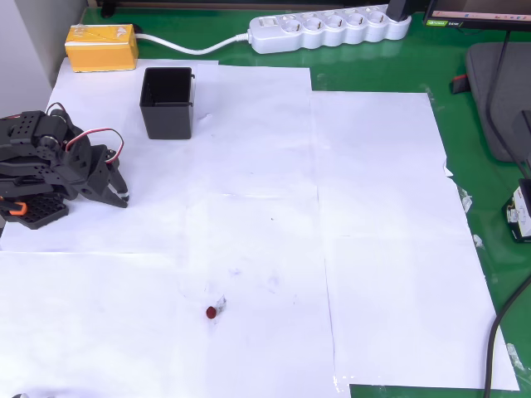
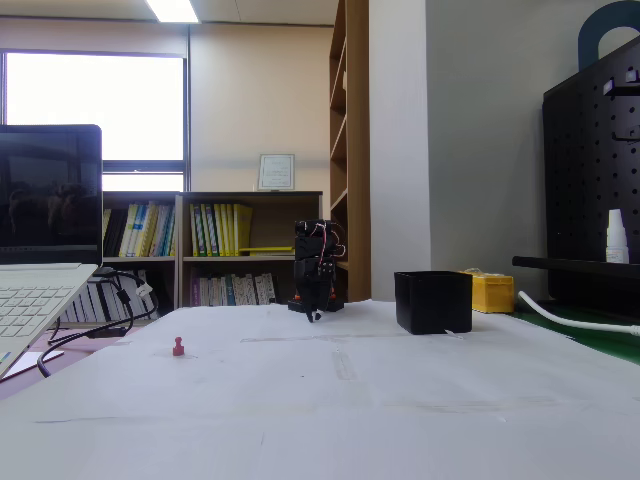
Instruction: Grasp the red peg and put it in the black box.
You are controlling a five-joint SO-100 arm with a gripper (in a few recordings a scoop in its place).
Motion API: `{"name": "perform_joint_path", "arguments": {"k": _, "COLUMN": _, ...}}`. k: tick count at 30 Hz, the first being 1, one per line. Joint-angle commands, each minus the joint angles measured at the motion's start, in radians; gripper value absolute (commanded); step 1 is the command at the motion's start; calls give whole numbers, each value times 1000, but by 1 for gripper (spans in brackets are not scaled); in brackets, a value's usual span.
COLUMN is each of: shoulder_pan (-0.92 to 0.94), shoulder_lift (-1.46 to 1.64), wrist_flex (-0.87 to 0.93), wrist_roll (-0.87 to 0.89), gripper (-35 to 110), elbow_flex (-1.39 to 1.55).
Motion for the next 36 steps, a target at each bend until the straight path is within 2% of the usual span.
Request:
{"name": "perform_joint_path", "arguments": {"k": 1, "shoulder_pan": -44, "shoulder_lift": -114, "wrist_flex": 89, "wrist_roll": 15, "gripper": 0, "elbow_flex": -84}}
{"name": "perform_joint_path", "arguments": {"k": 19, "shoulder_pan": -54, "shoulder_lift": -114, "wrist_flex": 89, "wrist_roll": -3, "gripper": 3, "elbow_flex": -84}}
{"name": "perform_joint_path", "arguments": {"k": 21, "shoulder_pan": -55, "shoulder_lift": -114, "wrist_flex": 87, "wrist_roll": -48, "gripper": 3, "elbow_flex": -84}}
{"name": "perform_joint_path", "arguments": {"k": 25, "shoulder_pan": -54, "shoulder_lift": -109, "wrist_flex": 84, "wrist_roll": -52, "gripper": 0, "elbow_flex": -84}}
{"name": "perform_joint_path", "arguments": {"k": 29, "shoulder_pan": -28, "shoulder_lift": -84, "wrist_flex": 28, "wrist_roll": -71, "gripper": 0, "elbow_flex": -84}}
{"name": "perform_joint_path", "arguments": {"k": 36, "shoulder_pan": 15, "shoulder_lift": 78, "wrist_flex": -204, "wrist_roll": -41, "gripper": 0, "elbow_flex": -84}}
